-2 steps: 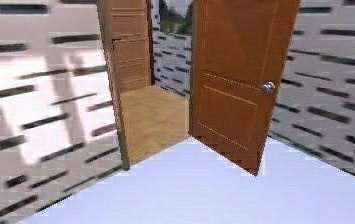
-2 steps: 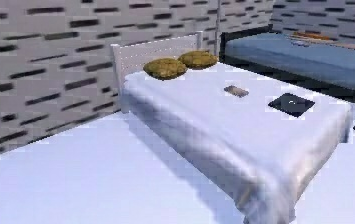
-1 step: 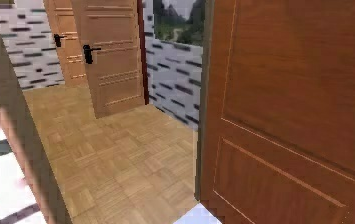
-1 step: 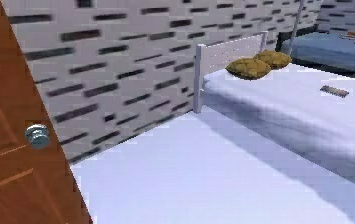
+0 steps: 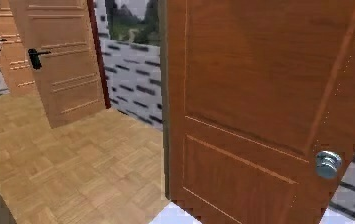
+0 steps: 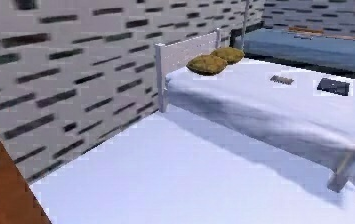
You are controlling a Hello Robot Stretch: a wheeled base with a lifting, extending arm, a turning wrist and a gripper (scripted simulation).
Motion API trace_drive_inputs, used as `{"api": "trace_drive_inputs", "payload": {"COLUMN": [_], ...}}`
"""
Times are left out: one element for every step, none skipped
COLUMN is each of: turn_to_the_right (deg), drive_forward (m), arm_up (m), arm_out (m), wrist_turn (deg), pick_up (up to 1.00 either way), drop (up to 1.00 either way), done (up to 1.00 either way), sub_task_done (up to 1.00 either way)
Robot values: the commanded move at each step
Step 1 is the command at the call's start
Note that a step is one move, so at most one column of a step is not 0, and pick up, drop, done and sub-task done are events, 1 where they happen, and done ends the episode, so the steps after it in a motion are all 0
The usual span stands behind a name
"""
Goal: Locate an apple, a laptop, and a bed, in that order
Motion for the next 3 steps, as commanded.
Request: {"api": "trace_drive_inputs", "payload": {"turn_to_the_right": [0.0,-33.0,-3.0], "drive_forward": [0.2,0.0,0.0], "arm_up": [0.0,0.0,0.0], "arm_out": [0.0,0.0,0.0], "wrist_turn": [0.0,0.0,0.0], "pick_up": [0.0,0.0,0.0], "drop": [0.0,0.0,0.0], "done": [0.0,0.0,0.0], "sub_task_done": [0.0,0.0,0.0]}}
